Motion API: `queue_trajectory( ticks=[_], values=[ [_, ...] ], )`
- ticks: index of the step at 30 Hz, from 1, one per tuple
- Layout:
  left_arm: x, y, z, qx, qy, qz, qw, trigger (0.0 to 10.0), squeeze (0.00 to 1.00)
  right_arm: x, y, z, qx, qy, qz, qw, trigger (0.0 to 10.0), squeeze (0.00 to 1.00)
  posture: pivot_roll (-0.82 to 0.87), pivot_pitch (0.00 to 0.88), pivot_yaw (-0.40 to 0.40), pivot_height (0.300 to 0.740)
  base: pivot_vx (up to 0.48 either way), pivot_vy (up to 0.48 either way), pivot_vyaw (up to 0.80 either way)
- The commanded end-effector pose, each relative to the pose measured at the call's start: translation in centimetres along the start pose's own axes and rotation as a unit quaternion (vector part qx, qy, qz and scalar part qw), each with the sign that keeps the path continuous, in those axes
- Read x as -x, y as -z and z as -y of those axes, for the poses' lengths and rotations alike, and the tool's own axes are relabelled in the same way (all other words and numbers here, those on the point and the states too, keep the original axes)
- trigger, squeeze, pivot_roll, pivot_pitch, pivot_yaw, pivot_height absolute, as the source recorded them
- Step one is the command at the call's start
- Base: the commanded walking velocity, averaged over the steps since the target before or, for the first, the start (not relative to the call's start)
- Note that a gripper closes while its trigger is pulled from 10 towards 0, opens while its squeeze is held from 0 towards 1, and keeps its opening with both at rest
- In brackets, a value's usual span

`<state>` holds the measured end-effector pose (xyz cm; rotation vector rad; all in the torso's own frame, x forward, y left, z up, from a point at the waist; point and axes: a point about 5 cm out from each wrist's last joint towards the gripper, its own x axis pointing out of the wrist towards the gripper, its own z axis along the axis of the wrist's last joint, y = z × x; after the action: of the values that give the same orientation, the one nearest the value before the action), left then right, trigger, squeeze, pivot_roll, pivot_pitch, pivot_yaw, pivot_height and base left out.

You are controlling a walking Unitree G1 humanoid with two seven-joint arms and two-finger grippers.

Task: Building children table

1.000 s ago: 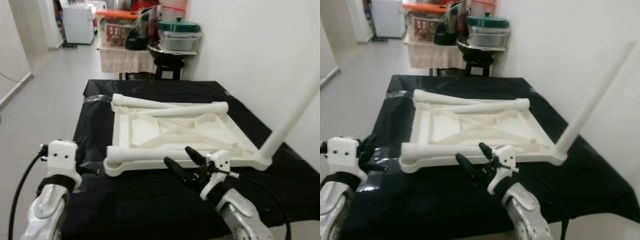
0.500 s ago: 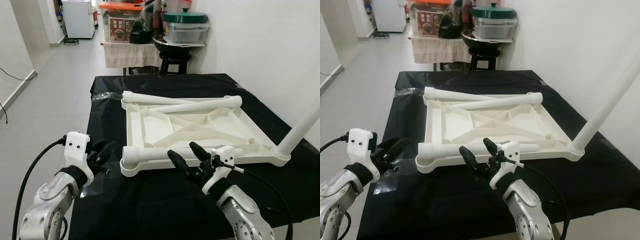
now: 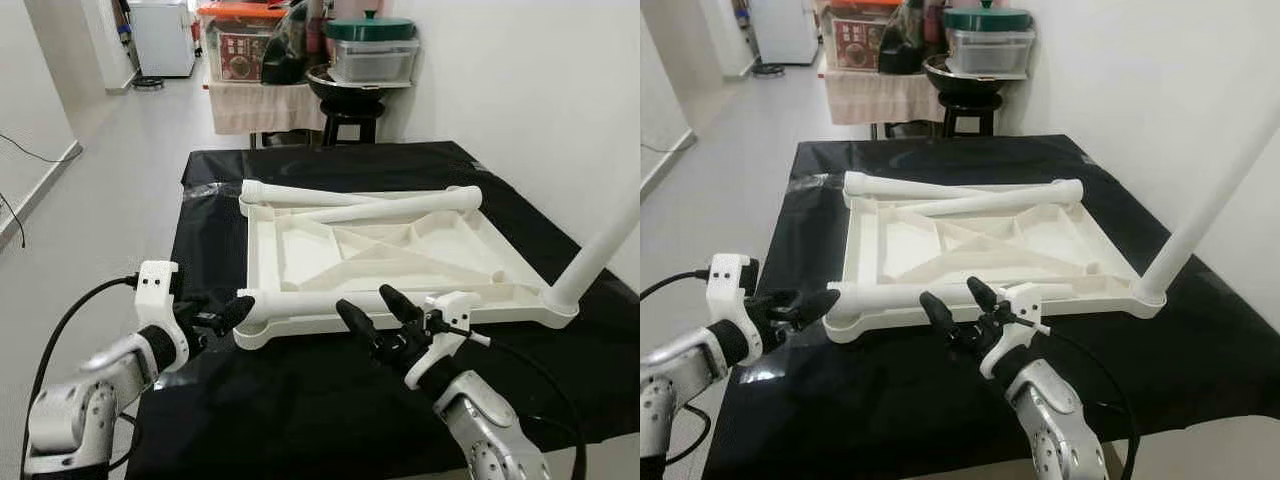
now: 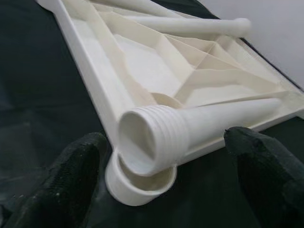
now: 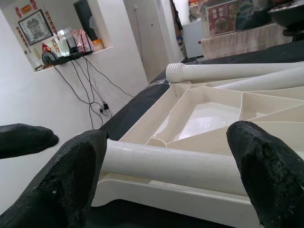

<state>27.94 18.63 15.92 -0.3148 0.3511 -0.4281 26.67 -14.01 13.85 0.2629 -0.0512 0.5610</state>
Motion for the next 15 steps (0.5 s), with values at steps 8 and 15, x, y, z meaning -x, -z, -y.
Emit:
queue_trajectory(
  ticks=[8,15],
  values=[
    [-2.0,-0.5,0.2,0.052,0.015,-0.053,0.997,10.0,0.0,0.5,0.0,-0.1,-0.008,0.003,-0.005,1.0,10.0,0.0,0.01,0.0,-0.01,0.74,0.0,0.0,0.0],
    [-3.4,-1.0,-0.4,0.071,-0.009,-0.101,0.992,10.0,0.0,1.0,-0.2,-0.6,0.0,0.0,-0.008,1.0,10.0,0.0,-0.01,0.0,0.005,0.74,0.0,0.0,0.0]
  ],
)
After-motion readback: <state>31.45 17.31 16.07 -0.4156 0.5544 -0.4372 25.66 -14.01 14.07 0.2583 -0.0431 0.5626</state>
